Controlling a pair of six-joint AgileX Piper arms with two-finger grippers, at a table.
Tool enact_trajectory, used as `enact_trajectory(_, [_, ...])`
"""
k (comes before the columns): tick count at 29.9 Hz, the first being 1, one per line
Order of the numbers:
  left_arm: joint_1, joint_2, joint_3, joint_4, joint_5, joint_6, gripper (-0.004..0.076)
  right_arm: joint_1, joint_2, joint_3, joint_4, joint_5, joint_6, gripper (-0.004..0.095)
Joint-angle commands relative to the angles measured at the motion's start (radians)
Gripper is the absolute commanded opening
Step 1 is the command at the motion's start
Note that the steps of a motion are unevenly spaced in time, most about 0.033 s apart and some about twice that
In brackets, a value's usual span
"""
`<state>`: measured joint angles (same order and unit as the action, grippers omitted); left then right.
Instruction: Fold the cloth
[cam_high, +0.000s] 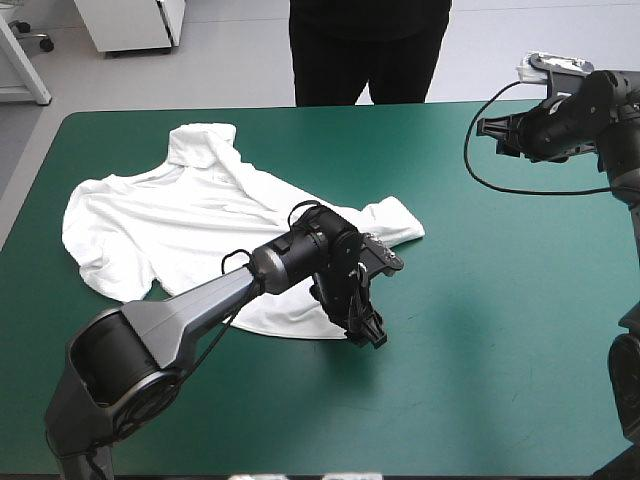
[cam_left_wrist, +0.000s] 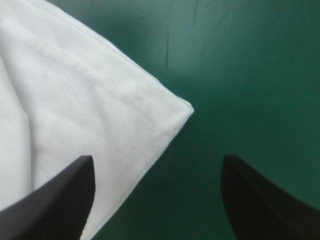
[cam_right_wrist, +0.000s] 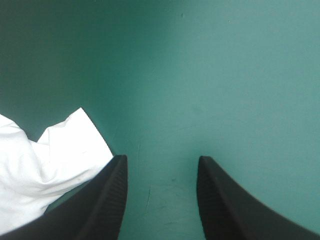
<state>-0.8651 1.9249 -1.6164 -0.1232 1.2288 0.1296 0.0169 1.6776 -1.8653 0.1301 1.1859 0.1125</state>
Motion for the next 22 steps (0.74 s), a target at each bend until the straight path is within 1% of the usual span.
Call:
enact_trajectory(1, [-0.01, -0.024, -0.023, -0.019, -0.015, -0.005, 0.0514, -0.01, -0.053, -0.033, 0.009, -0.047, -0.012, 0.0414])
enact_trajectory(5, [-0.012, 0.011, -0.017, -0.017, -0.046, -0.012, 0.0514, -0.01, -0.053, -0.033, 0.01, -0.047, -0.012, 0.0414])
enact_trajectory(10, [-0.012, 0.053, -0.017, -0.017, -0.06, -0.003, 0.0505, -0.01, -0.053, -0.033, 0.016, -0.047, -0.012, 0.0414])
enact_trajectory(13, [-0.012, 0.076, -0.017, -0.022, -0.06, -0.009, 0.0463, -0.01, -0.053, -0.033, 0.016, -0.047, -0.016, 0.0414])
enact_trajectory(14, [-0.012, 0.083, -0.017, -0.023, -0.058, -0.009, 0.043, -0.01, -0.053, -0.033, 0.018, -0.047, -0.016, 0.0414])
enact_trajectory(16, [-0.012, 0.089, -0.017, -0.023, -0.058, -0.009, 0.0339, -0.01, -0.053, -0.033, 0.018, -0.047, -0.016, 0.0414])
enact_trajectory(17, [-0.012, 0.089, -0.017, -0.023, -0.058, -0.009, 0.0244, -0.01, -0.053, -0.033, 0.018, -0.047, -0.016, 0.0414])
enact_trajectory(18, [-0.012, 0.089, -0.017, -0.023, -0.058, -0.009, 0.0201, -0.01, -0.053, -0.033, 0.018, -0.047, -0.016, 0.0414])
enact_trajectory(21, [-0.012, 0.089, -0.017, -0.023, -0.058, -0.002, -0.0013, -0.01, -0.053, -0.033, 0.018, -0.045, -0.016, 0.0414])
enact_trajectory(22, [-0.012, 0.089, -0.017, -0.023, -0.053, 0.0, -0.0004, -0.01, -0.053, -0.033, 0.018, -0.042, -0.016, 0.0414])
